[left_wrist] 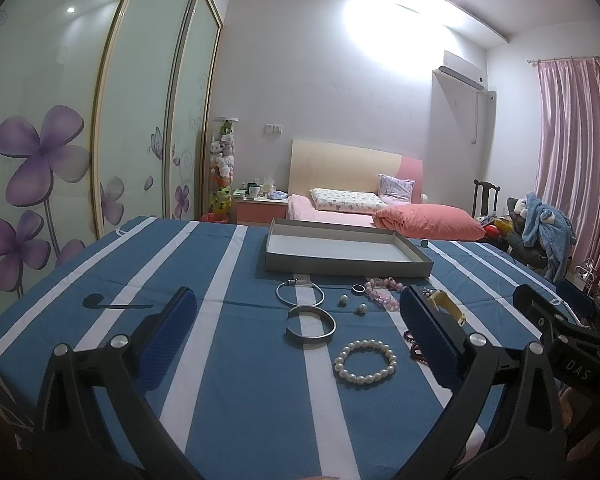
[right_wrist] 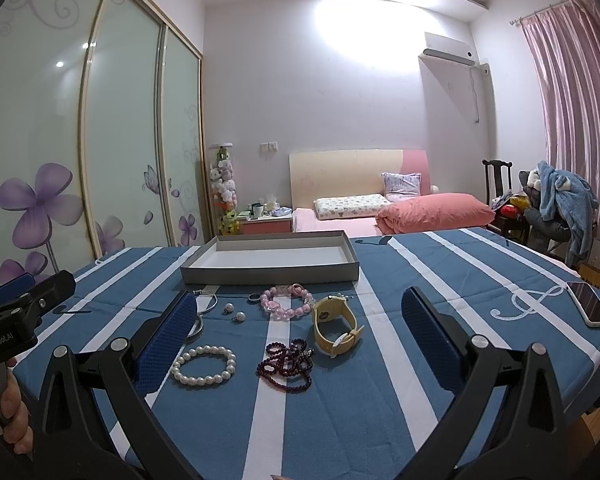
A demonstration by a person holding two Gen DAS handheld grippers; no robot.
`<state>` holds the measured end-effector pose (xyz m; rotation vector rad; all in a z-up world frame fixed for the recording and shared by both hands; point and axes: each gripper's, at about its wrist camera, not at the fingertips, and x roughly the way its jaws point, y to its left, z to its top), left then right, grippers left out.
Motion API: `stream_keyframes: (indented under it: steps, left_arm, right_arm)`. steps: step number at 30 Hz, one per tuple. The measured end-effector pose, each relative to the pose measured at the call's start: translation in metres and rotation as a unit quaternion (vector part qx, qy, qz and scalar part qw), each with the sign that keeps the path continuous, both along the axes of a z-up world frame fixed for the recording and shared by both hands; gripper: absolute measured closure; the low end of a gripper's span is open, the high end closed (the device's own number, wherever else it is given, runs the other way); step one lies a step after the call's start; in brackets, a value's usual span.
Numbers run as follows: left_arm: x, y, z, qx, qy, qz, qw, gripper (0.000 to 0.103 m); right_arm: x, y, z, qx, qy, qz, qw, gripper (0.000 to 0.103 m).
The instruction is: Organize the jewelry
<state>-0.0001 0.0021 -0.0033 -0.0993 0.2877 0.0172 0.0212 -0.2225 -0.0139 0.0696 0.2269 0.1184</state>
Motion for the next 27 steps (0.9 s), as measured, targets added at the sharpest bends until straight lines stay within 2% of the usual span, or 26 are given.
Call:
stream_keyframes:
  steps: [7, 11, 16, 21, 27]
  left_arm:
    - [0.006, -0.001, -0.006, 0.000, 0.012, 0.003, 0.9999, 0.004]
    - [0.020, 0.002, -0.013, 0.001, 0.038, 0.011, 0.9992, 0.004]
    - [0.041, 0.007, -0.024, -0.007, 0.086, 0.017, 0.9961, 0.004]
    - [0.062, 0.007, -0.037, 0.001, 0.142, 0.020, 0.9897, 0.004]
    - [0.082, 0.003, -0.051, 0.009, 0.184, 0.003, 0.9829, 0.004]
  right_arm:
    - [0.008, -0.001, -0.006, 0.000, 0.012, 0.000, 1.000, 0.002]
    - [0.025, -0.008, -0.011, 0.007, 0.042, -0.002, 0.999, 0.002]
    - [0.063, -0.018, -0.023, 0.006, 0.117, -0.015, 0.993, 0.002]
    - [0.110, -0.024, -0.040, 0.011, 0.210, -0.010, 0.978, 0.002]
    - [0.145, -0.022, -0.050, 0.008, 0.261, -0.008, 0.965, 0.012]
